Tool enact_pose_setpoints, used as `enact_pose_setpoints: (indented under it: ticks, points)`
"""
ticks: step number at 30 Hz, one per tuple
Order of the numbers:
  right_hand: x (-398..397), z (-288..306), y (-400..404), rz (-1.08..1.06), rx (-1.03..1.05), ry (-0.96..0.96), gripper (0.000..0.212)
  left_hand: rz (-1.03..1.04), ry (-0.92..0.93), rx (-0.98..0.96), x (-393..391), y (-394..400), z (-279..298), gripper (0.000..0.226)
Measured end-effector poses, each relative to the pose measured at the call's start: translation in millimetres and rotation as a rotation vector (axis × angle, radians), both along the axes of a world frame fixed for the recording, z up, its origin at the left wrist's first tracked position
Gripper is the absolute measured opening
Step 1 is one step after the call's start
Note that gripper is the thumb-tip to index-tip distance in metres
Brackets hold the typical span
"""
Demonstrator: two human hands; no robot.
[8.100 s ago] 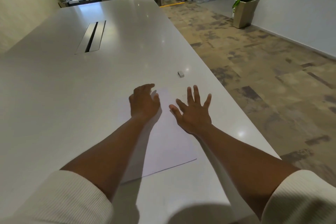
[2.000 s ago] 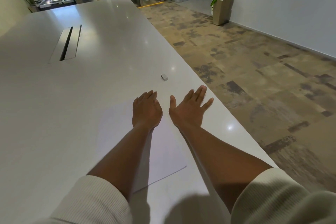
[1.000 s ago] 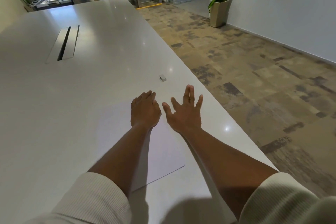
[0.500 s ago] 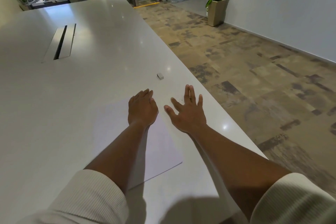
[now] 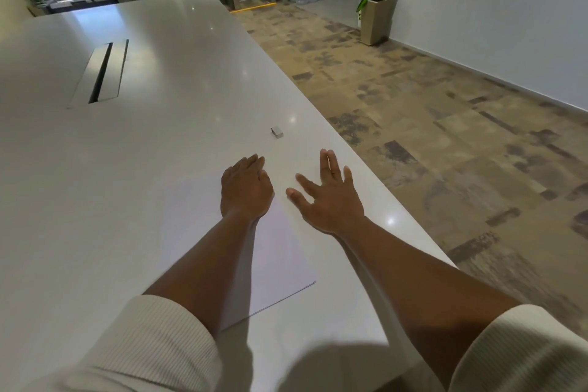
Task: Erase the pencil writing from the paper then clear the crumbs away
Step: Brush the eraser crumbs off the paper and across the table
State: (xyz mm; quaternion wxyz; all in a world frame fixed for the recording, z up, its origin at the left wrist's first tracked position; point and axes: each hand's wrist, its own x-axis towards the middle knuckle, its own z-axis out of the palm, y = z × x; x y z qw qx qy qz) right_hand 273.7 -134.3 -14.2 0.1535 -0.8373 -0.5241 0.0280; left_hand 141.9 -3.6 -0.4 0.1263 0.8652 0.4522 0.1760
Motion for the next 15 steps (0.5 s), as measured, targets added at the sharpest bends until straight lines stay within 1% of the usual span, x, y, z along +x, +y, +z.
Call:
enact_pose_setpoints:
  ticks: [4,9,11,14,15]
  points:
    - [-1,-1,-1,-0.208,0.028,0.025,0.09,0.003,-0.002,-0.006,0,0,1,0.048]
    - [0,4,-2,-0.161,-0.006,0.03,0.093,0.011,-0.01,-0.008,-1,-2,2,0.048]
    - [1,5,-2,-0.2,0.008,0.047,0.086,0.003,-0.002,-0.009,0,-2,2,0.048]
    - [5,10,2,-0.304,0.082,0.107,0.063,0.001,-0.01,-0.017,-1,-2,2,0.048]
    - [6,11,3,-0.322,0.103,0.117,0.059,0.003,-0.014,-0.021,-1,-2,2,0.048]
